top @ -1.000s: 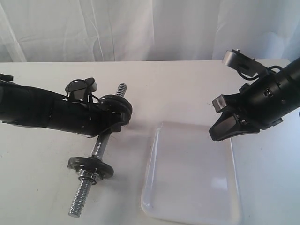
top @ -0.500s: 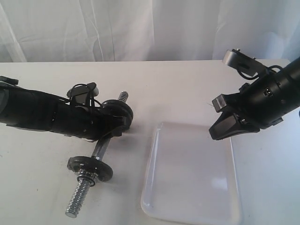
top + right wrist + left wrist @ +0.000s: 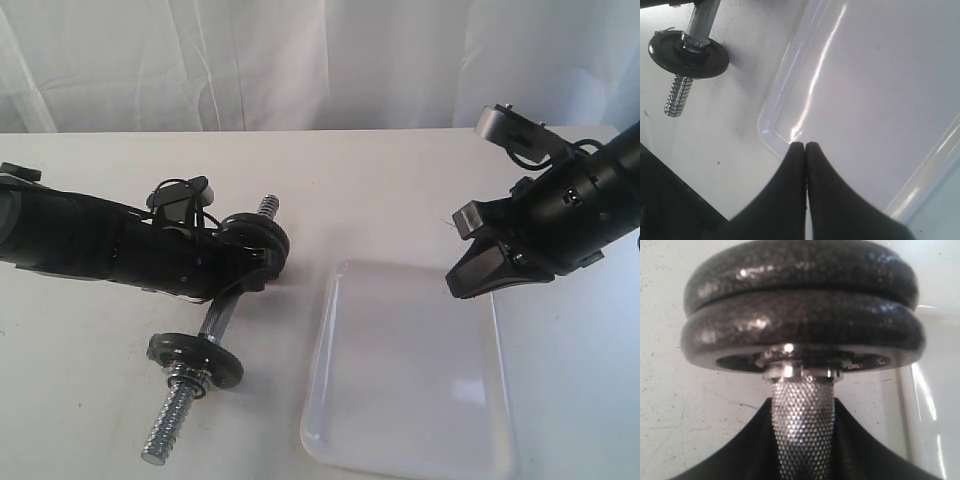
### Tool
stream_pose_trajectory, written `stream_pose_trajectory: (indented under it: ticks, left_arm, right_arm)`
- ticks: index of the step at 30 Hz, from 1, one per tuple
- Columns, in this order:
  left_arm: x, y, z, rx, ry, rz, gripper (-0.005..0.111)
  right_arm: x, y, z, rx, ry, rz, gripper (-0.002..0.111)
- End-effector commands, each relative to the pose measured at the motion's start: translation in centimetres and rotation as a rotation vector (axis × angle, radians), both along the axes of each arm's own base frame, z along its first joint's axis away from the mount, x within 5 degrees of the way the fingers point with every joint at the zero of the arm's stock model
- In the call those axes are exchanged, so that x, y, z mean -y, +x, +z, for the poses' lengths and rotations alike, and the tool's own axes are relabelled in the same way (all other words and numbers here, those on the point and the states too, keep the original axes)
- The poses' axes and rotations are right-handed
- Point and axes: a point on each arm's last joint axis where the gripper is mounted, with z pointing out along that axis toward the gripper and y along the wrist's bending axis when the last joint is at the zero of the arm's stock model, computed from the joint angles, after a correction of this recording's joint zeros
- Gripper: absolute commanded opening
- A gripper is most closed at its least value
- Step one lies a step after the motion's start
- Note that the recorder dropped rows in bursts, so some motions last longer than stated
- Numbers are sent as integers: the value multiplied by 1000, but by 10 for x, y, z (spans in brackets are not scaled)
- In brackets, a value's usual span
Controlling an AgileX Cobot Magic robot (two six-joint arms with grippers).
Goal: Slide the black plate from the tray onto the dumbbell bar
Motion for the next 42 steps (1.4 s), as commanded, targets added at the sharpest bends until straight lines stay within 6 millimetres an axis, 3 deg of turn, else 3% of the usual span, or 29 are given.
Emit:
stream_pose_trajectory:
  ticks: [1, 28, 35, 42]
  left_arm:
    - [9, 1, 25, 29, -114, -18, 0]
    - [8, 2, 24, 34, -98, -8, 0]
    - [8, 2, 24, 34, -98, -8, 0]
    - [8, 2, 24, 34, -99, -9, 0]
  right_arm:
    - [1, -2, 1, 16, -5, 9, 0]
    - [2, -2, 1, 15, -13, 17, 0]
    - [6, 1, -1, 82, -65, -13, 0]
    - [15, -22, 3, 256, -111, -106, 0]
